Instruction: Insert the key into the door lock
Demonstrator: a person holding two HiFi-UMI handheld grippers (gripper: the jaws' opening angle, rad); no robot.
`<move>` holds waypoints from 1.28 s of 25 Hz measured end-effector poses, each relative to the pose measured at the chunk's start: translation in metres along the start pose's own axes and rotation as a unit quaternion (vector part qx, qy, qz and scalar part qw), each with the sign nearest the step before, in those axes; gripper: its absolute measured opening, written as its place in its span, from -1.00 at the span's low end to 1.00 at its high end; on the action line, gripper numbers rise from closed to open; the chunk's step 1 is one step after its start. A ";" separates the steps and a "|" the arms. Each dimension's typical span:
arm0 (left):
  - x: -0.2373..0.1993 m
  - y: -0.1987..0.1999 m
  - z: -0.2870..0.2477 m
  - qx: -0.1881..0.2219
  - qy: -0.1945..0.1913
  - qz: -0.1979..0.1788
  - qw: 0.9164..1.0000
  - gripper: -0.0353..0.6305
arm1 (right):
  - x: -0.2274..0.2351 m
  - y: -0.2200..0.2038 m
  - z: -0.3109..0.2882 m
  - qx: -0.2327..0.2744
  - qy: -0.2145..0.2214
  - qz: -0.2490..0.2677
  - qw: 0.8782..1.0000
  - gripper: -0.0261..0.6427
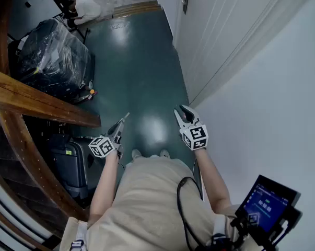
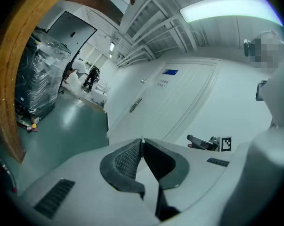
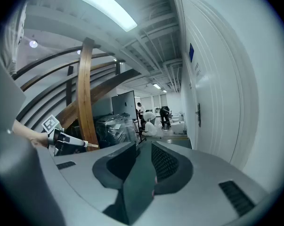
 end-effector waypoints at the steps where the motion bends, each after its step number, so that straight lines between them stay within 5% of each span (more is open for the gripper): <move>1: 0.000 0.001 -0.001 0.001 0.000 0.000 1.000 -0.80 | 0.001 0.001 0.000 0.002 -0.001 0.000 1.000 -0.59; 20: 0.021 -0.032 0.001 0.006 0.003 0.003 1.000 -0.80 | 0.010 -0.015 0.021 0.012 0.016 -0.030 0.999 -0.59; 32: -0.008 0.002 -0.019 -0.007 -0.003 0.021 1.000 -0.80 | 0.016 0.011 -0.016 0.029 -0.009 -0.017 0.999 -0.59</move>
Point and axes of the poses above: the fingertips, and each gripper's own axes: z backward along the fingers, x to its right, y out of its top, the point moved 4 cm from there along z, backward along the fingers, and after that the axes turned 4 degrees about y, right-handed, at the moved point
